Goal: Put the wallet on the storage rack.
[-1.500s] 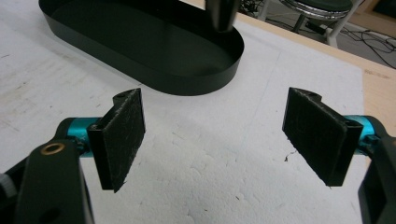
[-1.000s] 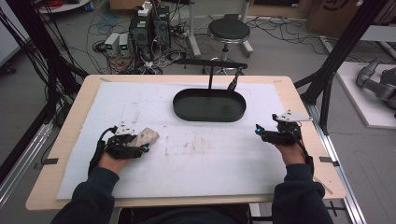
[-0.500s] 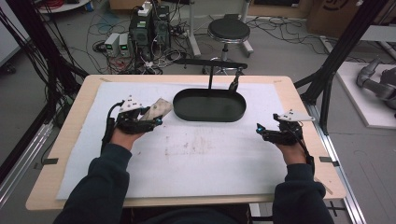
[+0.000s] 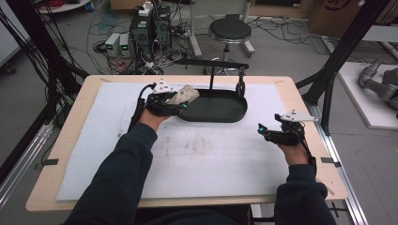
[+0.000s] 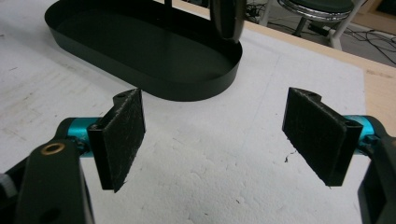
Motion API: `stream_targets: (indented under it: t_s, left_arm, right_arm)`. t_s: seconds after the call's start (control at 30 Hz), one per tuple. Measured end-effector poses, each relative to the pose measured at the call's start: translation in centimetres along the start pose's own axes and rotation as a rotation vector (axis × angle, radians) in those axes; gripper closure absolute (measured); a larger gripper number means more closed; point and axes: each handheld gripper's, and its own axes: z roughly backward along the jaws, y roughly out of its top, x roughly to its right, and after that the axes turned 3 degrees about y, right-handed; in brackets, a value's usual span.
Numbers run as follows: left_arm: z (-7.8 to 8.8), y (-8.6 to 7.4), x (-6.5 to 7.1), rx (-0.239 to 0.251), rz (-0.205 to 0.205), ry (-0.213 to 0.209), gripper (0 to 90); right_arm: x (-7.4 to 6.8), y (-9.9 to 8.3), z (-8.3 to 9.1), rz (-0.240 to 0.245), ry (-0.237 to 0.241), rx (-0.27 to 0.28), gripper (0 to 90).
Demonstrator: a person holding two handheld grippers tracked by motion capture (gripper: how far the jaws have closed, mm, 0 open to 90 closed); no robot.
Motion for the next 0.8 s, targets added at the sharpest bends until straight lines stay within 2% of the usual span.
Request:
stream_targets:
  t_s: [0.1,0.37,0.6,0.8]
  left_arm:
    - [-2.0,0.4,0.1,-0.023,-0.002,-0.004,38.9]
    - [-6.1,1.1,0.5,-0.042,-0.011,-0.019,39.0]
    - [-9.2,0.3,0.6,-0.094,-0.011,-0.013,39.0]
    - [-10.9,-0.8,0.6,-0.154,0.002,0.002,38.5]
  right_arm:
    - [0.0,0.0,0.0,-0.003,0.001,0.002,21.7]
    - [0.2,-0.1,0.2,-0.016,0.008,0.006,21.7]
    - [0.2,-0.2,0.3,-0.021,0.011,0.007,21.8]
    - [0.2,-0.4,0.4,-0.027,0.015,0.009,21.7]
